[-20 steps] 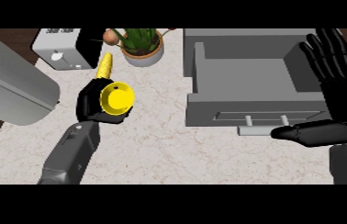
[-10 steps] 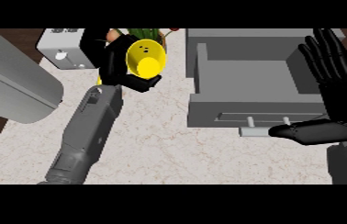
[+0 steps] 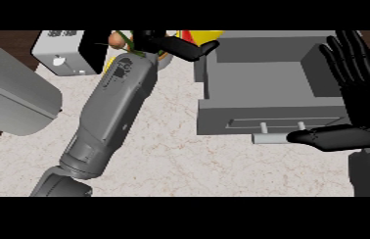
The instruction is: Pick up the cup, place it into the drawer and close the drawer
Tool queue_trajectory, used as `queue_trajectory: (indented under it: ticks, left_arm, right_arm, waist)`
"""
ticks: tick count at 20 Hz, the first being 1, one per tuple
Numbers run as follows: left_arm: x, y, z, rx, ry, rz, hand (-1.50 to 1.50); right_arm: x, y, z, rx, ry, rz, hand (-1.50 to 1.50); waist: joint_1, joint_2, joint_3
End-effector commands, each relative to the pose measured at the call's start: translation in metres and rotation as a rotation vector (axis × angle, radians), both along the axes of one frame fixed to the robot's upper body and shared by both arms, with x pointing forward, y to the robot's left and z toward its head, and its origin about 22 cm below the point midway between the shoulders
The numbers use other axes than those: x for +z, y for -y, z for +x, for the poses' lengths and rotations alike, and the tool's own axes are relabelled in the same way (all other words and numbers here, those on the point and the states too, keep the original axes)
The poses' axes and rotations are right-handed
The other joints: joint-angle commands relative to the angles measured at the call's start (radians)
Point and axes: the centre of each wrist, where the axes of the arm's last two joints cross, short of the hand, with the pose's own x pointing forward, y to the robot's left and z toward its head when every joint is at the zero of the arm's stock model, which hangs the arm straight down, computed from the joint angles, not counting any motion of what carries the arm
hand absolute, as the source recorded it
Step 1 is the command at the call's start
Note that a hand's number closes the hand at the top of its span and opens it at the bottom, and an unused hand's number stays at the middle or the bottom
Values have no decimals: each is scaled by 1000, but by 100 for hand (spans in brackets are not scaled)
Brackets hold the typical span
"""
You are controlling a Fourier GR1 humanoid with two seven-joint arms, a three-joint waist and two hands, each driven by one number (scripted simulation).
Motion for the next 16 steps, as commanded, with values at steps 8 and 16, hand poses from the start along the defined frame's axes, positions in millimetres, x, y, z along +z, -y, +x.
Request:
queue_trajectory:
  ticks: [8, 16]
  left_arm:
    - [26, 52, 11, 92, -205, 182, 150]
    - [-5, 50, 11, 48, -339, 343, 150]
  right_arm:
    - [4, -13, 11, 48, 12, 9, -150]
    - [16, -18, 17, 108, 40, -7, -150]
  waist:
    - [-50, 16, 1]
    - [-117, 32, 2]
